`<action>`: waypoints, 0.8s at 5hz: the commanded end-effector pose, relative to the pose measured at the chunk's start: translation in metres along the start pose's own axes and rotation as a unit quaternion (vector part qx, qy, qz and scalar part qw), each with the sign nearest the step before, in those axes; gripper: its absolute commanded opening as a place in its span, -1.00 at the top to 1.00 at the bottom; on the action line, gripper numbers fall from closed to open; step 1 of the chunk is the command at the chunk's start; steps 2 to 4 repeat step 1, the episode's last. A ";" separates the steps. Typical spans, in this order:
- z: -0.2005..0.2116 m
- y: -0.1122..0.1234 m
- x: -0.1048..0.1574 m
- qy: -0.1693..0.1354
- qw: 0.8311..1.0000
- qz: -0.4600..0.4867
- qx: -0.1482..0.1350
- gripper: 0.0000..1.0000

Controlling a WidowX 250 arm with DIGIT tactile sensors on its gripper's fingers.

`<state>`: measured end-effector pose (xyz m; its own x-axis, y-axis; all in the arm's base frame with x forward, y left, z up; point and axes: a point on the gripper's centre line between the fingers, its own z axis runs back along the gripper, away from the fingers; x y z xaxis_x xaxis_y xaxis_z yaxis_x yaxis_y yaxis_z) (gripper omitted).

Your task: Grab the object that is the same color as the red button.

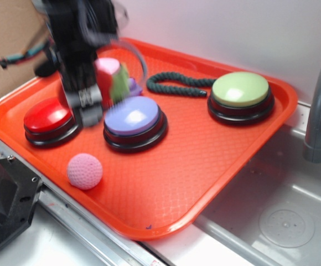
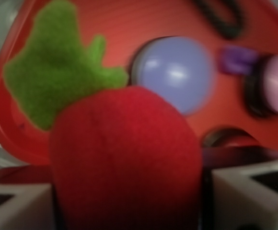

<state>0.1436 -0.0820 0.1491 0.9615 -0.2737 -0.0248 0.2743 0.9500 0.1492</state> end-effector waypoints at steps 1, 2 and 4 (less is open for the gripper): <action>0.047 -0.004 -0.004 -0.010 0.976 0.219 0.002 1.00; 0.047 -0.004 -0.004 -0.010 0.976 0.219 0.002 1.00; 0.047 -0.004 -0.004 -0.010 0.976 0.219 0.002 1.00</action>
